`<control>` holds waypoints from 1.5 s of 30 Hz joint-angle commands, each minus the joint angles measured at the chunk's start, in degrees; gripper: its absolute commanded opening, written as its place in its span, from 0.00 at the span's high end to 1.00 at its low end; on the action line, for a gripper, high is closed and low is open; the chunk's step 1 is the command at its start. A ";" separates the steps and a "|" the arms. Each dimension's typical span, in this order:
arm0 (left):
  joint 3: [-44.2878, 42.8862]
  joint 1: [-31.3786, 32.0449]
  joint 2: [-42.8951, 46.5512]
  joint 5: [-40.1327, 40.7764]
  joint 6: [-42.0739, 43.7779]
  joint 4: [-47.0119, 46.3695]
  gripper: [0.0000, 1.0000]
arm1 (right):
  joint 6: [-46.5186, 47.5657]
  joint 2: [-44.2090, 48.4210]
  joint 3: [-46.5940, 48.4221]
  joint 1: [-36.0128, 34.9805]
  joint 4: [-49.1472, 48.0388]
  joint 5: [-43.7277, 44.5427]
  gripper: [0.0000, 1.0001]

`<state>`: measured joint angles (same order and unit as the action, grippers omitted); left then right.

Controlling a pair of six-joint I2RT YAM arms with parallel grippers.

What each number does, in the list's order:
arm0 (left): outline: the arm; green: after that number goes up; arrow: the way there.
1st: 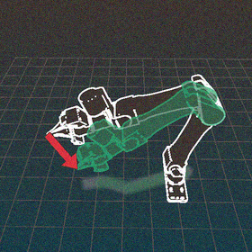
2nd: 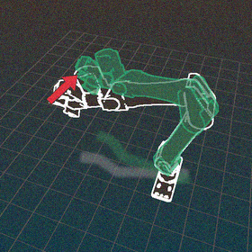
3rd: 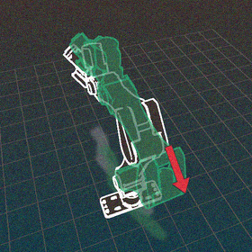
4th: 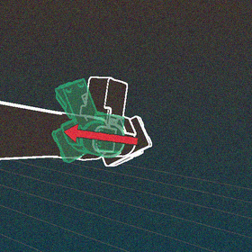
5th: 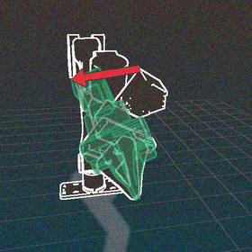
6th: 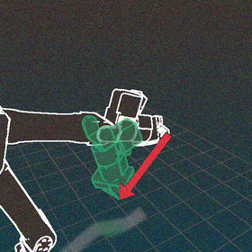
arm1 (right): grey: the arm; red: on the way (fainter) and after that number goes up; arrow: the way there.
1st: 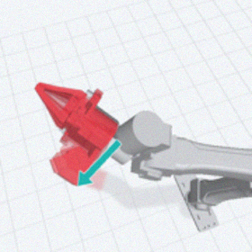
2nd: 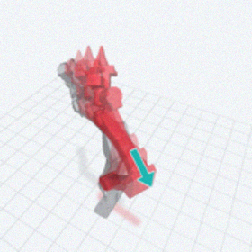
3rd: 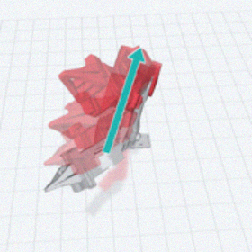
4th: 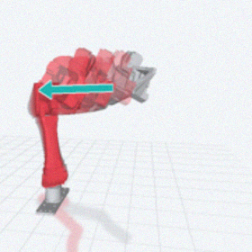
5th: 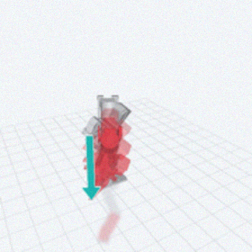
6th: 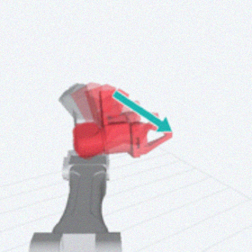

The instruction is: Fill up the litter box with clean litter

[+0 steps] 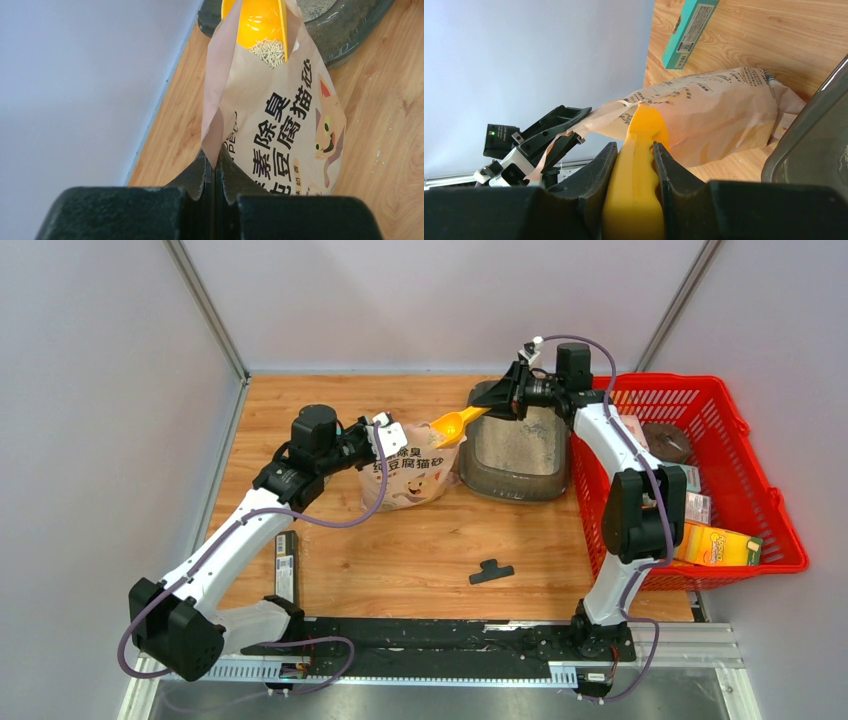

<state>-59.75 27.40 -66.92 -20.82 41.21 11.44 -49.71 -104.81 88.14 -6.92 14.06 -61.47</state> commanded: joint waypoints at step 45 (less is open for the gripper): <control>-7.40 0.38 0.29 -1.77 0.36 -9.86 1.00 | -4.33 4.00 -1.92 8.94 -7.38 -6.55 1.00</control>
<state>-61.67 27.62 -67.88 -20.58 41.21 13.91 -51.59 -103.42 86.91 1.87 10.90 -66.13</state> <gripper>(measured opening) 0.030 0.297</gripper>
